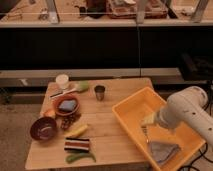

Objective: Place towel in purple bowl

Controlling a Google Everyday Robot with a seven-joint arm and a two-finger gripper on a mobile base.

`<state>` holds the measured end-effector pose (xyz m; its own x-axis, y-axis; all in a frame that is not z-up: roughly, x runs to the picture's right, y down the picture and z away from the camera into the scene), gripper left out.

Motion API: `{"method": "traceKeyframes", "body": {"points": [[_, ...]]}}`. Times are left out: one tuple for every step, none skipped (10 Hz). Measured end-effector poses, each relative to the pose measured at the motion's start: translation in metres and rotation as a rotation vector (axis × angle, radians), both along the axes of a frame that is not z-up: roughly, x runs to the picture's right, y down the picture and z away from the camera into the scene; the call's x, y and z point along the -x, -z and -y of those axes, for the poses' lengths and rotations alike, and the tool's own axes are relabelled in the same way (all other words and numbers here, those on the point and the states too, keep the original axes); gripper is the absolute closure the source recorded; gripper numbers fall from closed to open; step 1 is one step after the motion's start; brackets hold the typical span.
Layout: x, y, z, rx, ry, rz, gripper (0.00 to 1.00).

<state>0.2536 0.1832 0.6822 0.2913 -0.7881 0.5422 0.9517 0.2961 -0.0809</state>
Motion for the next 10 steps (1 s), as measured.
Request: {"method": "traceKeyframes", "body": {"points": [[0.000,0.000,0.000,0.001,-0.002,-0.002,0.20],[-0.005,-0.001,-0.005,0.019,-0.008,-0.030,0.20],[-0.012,-0.006,-0.011,0.032,-0.008,-0.053,0.20],[-0.022,-0.008,-0.017,0.051,-0.011,-0.080,0.20],[-0.029,-0.009,-0.023,0.069,-0.015,-0.099,0.20],[-0.034,-0.009,-0.028,0.081,-0.017,-0.111,0.20],[-0.038,-0.009,-0.034,0.095,-0.022,-0.123,0.20],[-0.041,-0.009,-0.040,0.109,-0.028,-0.134,0.20],[-0.044,-0.010,-0.043,0.113,-0.034,-0.139,0.20],[-0.046,-0.011,-0.045,0.118,-0.041,-0.148,0.20]]}}
